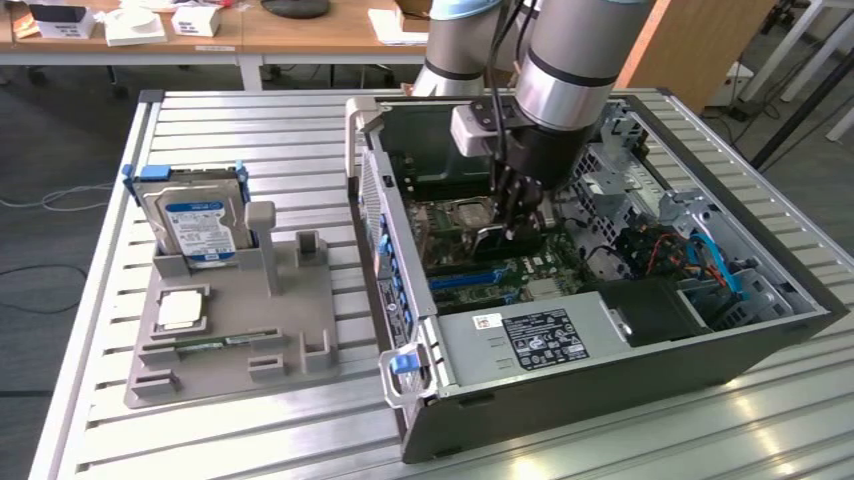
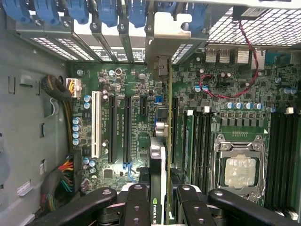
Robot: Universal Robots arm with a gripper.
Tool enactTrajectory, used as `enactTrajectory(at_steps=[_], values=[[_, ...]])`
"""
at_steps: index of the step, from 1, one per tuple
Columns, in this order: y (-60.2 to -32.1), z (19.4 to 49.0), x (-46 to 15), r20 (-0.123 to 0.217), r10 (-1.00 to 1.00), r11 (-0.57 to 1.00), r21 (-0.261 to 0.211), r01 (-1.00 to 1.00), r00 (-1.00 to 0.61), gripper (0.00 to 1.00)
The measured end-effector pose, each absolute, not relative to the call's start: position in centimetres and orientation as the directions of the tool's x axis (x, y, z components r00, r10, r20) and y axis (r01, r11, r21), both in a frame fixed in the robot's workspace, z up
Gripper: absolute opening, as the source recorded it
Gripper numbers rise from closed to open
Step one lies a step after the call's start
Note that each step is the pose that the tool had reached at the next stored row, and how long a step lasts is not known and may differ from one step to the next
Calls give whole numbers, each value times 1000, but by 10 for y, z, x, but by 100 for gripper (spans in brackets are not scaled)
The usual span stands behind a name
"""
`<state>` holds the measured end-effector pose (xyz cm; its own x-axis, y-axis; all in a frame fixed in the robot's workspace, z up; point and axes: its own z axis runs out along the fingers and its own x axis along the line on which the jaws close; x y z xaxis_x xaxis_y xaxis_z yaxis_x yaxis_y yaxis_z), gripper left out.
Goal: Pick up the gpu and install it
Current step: 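Insert the gpu into the slot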
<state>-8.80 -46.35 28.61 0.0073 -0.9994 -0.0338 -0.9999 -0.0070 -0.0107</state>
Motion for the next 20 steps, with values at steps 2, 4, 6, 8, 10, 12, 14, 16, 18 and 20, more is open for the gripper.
enactTrajectory(at_steps=[2,4,6,8,10,12,14,16,18,20], values=[[-464,284,-88,-34,-999,-7,-11,-1000,7,27],[-464,283,-88,-34,-999,-7,-11,-1000,7,27],[-464,281,-88,-34,-999,-7,-11,-1000,7,27],[-464,281,-88,-34,-999,-7,-11,-1000,7,27],[-464,281,-88,-34,-999,-7,-11,-1000,7,27],[-464,281,-89,-34,-999,-7,-11,-1000,7,27],[-463,281,-90,-34,-999,-7,-11,-1000,7,27],[-464,281,-90,-34,-999,-7,-11,-1000,8,27],[-464,279,-90,-34,-999,-7,-11,-1000,7,27],[-464,278,-90,-34,-999,-7,-11,-1000,7,27]])
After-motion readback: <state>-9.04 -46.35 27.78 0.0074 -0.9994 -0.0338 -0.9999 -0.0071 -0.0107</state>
